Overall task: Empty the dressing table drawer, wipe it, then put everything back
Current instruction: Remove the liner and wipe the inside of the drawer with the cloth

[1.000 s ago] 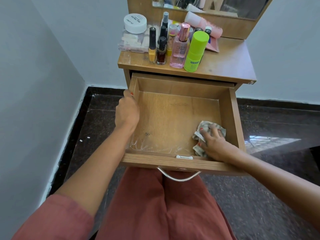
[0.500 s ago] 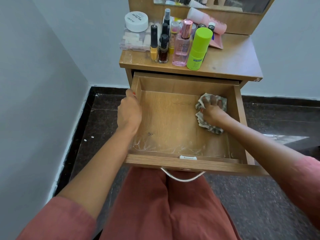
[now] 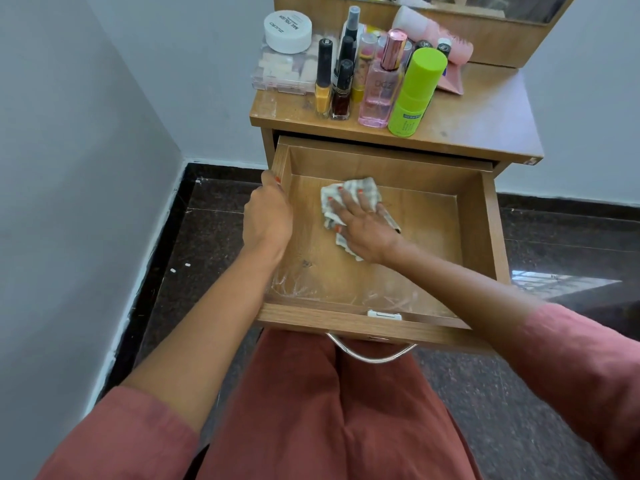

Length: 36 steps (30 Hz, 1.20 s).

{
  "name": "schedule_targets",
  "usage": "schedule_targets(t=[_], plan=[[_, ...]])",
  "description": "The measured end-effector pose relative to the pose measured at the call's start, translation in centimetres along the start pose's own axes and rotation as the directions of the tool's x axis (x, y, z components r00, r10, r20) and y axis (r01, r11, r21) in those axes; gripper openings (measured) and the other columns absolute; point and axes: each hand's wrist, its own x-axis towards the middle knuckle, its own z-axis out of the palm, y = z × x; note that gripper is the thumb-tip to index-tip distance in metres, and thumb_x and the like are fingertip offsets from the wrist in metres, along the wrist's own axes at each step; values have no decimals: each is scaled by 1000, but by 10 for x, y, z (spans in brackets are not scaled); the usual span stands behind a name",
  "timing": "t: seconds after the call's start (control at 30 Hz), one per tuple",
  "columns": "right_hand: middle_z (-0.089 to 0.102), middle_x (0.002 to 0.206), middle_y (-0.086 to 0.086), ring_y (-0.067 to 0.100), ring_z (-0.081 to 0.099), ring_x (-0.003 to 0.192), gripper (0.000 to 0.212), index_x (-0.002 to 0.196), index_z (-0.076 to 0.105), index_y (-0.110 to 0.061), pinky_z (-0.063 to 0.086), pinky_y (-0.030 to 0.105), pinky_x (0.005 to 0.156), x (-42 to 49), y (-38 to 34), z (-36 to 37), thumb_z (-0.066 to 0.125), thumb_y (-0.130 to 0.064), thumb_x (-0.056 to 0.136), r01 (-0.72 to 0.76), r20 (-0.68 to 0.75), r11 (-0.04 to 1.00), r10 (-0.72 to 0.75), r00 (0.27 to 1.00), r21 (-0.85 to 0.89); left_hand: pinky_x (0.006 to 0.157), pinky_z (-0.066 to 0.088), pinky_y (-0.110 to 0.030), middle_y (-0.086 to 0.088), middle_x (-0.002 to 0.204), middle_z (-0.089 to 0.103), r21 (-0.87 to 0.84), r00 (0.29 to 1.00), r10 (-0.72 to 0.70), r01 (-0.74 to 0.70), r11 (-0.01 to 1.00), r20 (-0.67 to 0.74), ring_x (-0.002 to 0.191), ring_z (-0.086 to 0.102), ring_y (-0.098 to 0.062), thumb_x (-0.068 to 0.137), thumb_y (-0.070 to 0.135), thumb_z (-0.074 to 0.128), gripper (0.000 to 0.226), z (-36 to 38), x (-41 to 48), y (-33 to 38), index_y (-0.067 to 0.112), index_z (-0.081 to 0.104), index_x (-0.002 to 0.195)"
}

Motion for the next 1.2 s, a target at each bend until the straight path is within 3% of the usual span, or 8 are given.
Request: schedule_targets(t=[0.17,0.5,0.63,0.8,0.97,1.2], plan=[[-11,156,0,29,-9,143,57,146,-6,-16,4,52,114,29,-28,-4,25,-26,100,4,-46,1000,-4,999,6,71,34,-37,-25,110,58,1,1000,17,-17,1000,7,99,55,-41,99,9,22,29,1,3,-1,2,42,117],[-9,156,1,31,-10,143,63,146,-5,-15,2,55,114,41,-56,-3,34,-25,97,-31,-49,999,29,998,-27,72,33,-36,-24,115,56,0,1000,17,-17,1000,5,104,54,-40,99,12,23,30,0,2,-1,3,41,121],[-5,157,1,30,-8,143,65,147,0,-17,2,54,114,36,-46,-6,39,-29,96,83,-27,996,-85,996,-40,72,33,-35,-24,116,56,-8,1000,17,-17,1000,17,105,54,-39,99,12,24,30,-1,0,0,2,41,122],[-1,157,3,28,-4,144,54,147,7,-17,4,53,116,13,-38,2,30,-23,99,285,-2,954,-287,958,-97,77,38,-41,-25,115,55,-20,1000,12,-11,1000,25,105,53,-41,99,11,24,30,0,3,-1,2,40,123],[9,156,1,22,1,145,47,141,31,-23,0,47,115,-14,-32,7,39,-17,96,535,37,844,-534,845,-27,78,39,-41,-26,114,56,-41,999,1,1,999,37,103,54,-41,99,11,22,34,1,7,-2,3,38,128],[24,152,-9,13,5,144,50,140,33,-26,-3,42,116,-28,-39,7,41,-10,93,678,174,735,-667,724,0,76,40,-42,-25,111,58,-44,999,26,-25,999,31,100,56,-40,99,10,22,32,-2,4,-1,2,40,124]])
